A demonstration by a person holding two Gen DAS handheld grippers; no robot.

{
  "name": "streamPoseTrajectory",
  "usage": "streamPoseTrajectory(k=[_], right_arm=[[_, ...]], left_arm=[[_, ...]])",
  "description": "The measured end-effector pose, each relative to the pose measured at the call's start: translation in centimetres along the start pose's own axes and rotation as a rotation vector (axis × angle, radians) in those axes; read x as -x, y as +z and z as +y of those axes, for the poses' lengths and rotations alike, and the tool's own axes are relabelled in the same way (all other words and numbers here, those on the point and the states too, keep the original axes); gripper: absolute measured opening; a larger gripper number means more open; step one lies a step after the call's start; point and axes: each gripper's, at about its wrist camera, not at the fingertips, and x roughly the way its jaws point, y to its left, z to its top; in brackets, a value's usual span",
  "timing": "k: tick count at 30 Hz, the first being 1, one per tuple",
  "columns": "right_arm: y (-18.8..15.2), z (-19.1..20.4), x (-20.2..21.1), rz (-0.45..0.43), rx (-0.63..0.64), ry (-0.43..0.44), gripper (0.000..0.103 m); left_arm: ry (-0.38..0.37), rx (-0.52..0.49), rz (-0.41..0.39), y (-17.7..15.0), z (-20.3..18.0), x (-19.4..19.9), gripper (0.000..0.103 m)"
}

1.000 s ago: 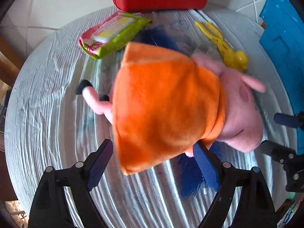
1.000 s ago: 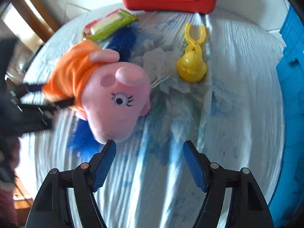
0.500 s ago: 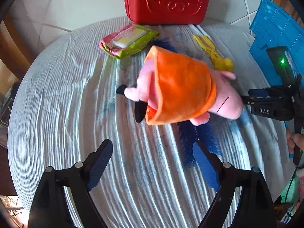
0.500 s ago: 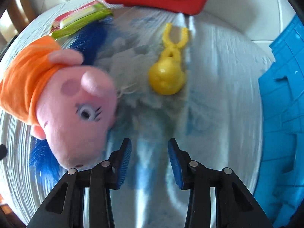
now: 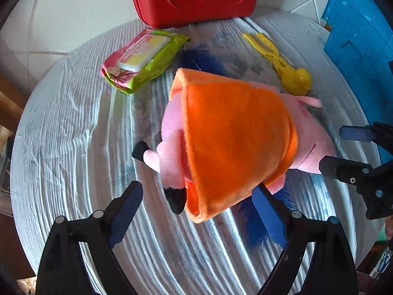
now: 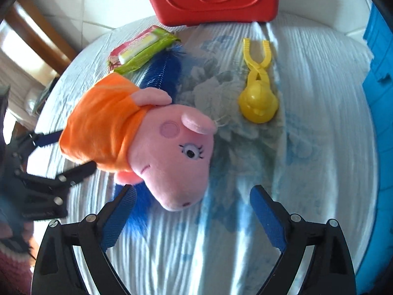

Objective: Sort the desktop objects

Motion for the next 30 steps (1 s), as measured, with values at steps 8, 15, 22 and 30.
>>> streamPoseTrajectory(k=[8,15,22,30], right_arm=[[1.8,0.7,-3.4,0.031,0.002,0.015,0.093],[4.2,1.2,-2.7,-0.061,0.066,0.017,0.1],[5.2,2.2,-3.9,-0.037,0.113,0.03,0.077],[3.8,2.8,-1.1,-0.126,0.171,0.017,0.072]], left_arm=[[-0.014,-0.009,0.001,0.7,0.2,-3.2,0.091],[-0.055,0.024,-0.049,2.7,1.3,-3.4,0.091],[-0.058,-0.014,-0.099,3.2,0.6,-3.4,0.059],[-0.031,-0.041,-0.183,2.9,-0.6,-0.3,0.057]])
